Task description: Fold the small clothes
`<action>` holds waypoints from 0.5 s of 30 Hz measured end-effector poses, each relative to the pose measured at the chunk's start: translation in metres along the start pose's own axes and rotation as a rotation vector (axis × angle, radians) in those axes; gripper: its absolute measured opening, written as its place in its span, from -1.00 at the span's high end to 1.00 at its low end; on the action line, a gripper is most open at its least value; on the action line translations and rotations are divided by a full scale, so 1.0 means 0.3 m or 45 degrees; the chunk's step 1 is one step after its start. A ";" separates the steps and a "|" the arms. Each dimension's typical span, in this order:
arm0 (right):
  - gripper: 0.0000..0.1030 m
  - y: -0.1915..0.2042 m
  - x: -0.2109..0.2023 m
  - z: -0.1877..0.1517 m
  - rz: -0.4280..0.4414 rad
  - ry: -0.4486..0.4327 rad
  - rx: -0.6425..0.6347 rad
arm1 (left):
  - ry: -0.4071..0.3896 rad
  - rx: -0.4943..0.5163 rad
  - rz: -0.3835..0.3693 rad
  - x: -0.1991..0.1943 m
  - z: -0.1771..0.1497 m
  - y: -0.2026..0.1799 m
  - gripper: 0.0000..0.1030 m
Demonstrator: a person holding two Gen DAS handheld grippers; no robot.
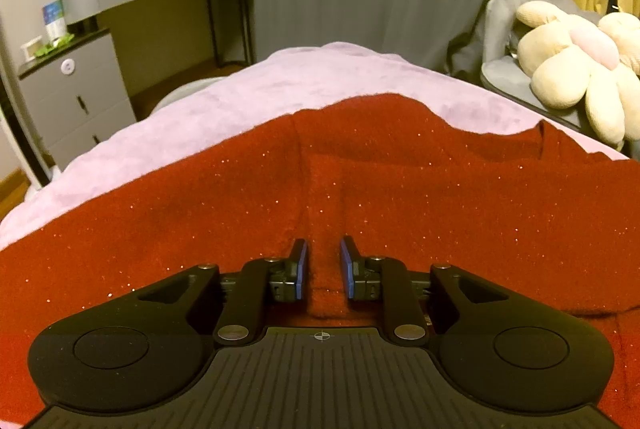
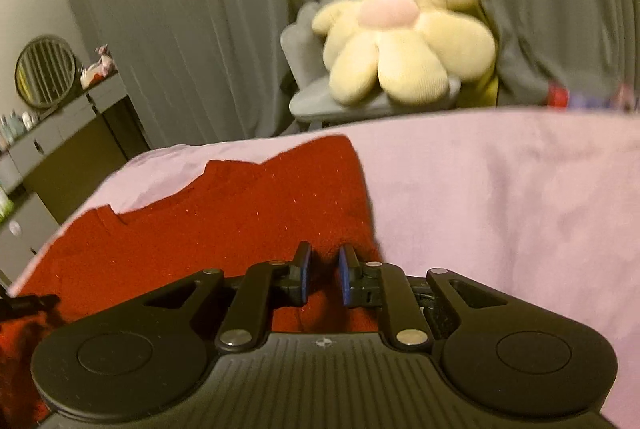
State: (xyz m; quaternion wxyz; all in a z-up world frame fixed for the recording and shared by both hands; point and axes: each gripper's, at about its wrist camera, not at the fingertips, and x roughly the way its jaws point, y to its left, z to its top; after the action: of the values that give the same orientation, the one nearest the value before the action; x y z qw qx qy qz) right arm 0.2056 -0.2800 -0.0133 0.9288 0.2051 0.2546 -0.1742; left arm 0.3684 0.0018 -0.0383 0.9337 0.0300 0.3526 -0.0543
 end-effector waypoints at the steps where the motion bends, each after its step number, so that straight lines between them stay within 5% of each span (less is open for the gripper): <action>1: 0.70 0.011 0.004 -0.008 -0.003 -0.014 -0.030 | 0.000 0.000 0.001 0.001 -0.001 -0.001 0.59; 15: 0.75 0.019 0.071 -0.059 -0.068 0.026 -0.181 | -0.005 0.025 0.020 0.023 -0.014 -0.010 0.52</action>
State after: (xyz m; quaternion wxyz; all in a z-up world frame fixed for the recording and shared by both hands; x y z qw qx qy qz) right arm 0.2182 -0.2715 -0.0372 0.9334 0.1334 0.2814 -0.1784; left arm 0.3705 -0.0012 -0.0461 0.9344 0.0417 0.3501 -0.0504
